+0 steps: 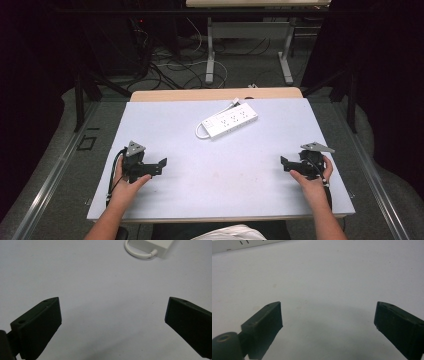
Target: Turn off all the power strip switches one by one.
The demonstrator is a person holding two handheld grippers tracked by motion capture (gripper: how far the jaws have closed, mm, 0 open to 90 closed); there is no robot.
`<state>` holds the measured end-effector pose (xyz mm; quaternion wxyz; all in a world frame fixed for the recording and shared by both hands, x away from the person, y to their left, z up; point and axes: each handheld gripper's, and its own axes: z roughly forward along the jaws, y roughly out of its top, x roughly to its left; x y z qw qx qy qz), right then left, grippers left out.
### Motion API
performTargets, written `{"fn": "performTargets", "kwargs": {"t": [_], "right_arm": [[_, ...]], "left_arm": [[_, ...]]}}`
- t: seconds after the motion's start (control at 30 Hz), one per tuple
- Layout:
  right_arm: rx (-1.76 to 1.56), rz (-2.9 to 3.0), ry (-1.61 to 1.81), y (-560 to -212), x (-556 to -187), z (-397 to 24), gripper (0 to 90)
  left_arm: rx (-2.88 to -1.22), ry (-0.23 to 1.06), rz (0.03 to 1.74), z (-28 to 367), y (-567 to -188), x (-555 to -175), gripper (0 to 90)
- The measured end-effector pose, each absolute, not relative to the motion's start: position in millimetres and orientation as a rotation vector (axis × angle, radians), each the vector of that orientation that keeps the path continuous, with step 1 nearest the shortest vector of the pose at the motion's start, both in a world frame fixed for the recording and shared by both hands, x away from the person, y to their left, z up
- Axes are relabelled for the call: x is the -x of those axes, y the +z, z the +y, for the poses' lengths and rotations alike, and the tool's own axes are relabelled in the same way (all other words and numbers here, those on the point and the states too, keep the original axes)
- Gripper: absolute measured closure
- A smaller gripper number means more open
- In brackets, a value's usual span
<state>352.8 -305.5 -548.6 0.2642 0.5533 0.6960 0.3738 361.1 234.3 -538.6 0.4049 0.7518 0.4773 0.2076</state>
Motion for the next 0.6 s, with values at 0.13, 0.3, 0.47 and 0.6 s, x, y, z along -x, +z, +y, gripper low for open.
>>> {"fn": "performTargets", "kwargs": {"t": [0.13,0.3,0.47,0.6], "right_arm": [[-1.441,1.905,1.023,-541.0,-352.9,-296.8,15.1],[-1.398,1.941,1.029,-536.3,-361.8,-280.3,20.8],[-1.354,2.010,1.019,-531.3,-369.9,-260.6,32.1],[-1.317,2.069,1.032,-525.8,-372.5,-246.8,40.8]], "left_arm": [[-1.870,0.521,1.223,237.5,-538.3,-362.2,0.5],[-1.857,0.525,1.235,238.2,-539.3,-363.6,0.5],[-1.864,0.537,1.227,239.7,-537.6,-360.6,0.5],[-1.854,0.540,1.231,239.9,-536.8,-358.0,0.5]]}}
